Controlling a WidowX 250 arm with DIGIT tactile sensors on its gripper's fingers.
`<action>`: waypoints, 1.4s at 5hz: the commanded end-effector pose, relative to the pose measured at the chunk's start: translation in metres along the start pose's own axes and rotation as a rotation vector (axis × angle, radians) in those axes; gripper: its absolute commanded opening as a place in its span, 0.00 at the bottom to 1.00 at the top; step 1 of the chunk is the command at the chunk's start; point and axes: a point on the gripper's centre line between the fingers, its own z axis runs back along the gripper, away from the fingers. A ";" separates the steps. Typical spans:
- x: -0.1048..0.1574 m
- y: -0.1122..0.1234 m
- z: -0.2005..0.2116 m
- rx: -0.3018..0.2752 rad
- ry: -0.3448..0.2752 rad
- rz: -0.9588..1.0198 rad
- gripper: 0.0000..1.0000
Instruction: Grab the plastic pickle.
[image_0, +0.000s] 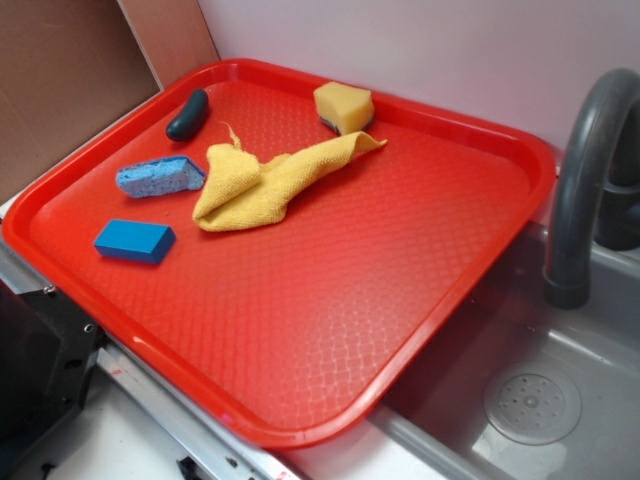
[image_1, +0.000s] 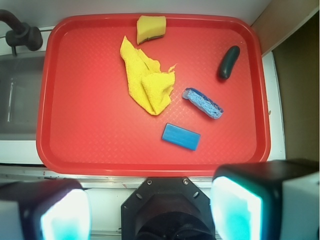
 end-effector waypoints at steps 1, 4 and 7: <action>0.000 0.000 0.000 0.000 0.000 0.000 1.00; 0.064 0.076 -0.061 0.095 -0.237 0.732 1.00; 0.148 0.170 -0.145 0.131 -0.170 0.699 1.00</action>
